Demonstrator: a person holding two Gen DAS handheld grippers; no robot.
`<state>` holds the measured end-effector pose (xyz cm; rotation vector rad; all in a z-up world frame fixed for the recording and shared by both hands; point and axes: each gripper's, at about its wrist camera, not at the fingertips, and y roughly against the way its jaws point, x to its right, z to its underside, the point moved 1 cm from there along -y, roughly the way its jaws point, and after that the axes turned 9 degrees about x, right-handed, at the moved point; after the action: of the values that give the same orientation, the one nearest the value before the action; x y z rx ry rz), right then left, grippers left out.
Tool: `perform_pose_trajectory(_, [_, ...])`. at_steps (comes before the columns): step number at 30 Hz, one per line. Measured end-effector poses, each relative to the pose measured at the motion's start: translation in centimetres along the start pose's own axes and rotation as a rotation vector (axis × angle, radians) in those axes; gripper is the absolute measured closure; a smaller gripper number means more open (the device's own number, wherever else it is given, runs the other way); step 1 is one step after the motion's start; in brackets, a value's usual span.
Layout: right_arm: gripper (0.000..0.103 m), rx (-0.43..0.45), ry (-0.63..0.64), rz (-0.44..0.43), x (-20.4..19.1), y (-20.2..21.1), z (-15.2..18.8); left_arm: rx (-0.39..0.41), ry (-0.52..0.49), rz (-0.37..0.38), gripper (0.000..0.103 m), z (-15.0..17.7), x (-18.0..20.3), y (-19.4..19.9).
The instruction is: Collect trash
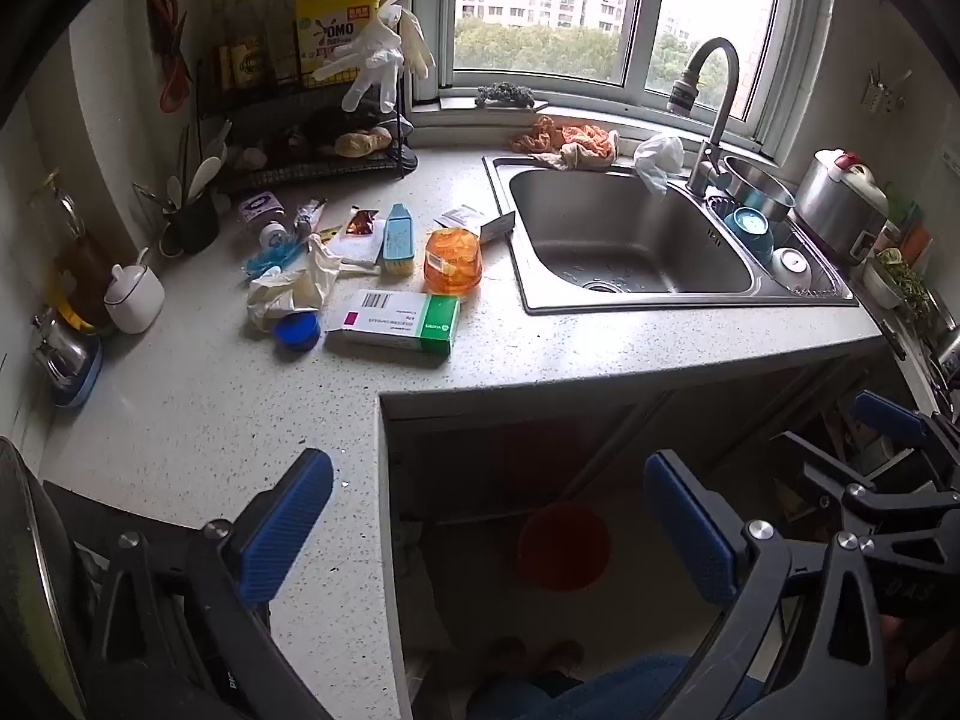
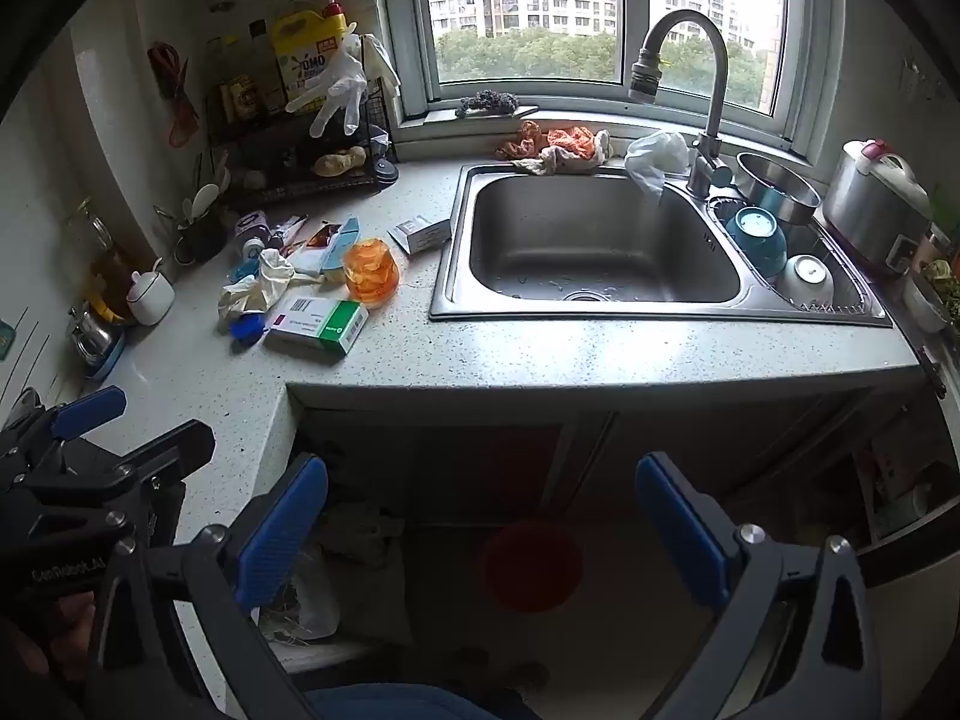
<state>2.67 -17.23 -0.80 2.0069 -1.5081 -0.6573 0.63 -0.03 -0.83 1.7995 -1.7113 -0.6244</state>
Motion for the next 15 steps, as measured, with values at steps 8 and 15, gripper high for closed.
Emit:
perform_pose_trajectory(8, [0.000,-0.030,-0.001,-0.015,-0.2,-0.3,0.3,-0.012,0.002,0.019,0.000,1.5,-0.4,-0.3])
perform_pose_trajectory(15, [0.000,-0.071,0.004,-0.016,-0.2,-0.3,0.6,-0.031,0.000,0.014,0.000,2.2,-0.5,-0.8])
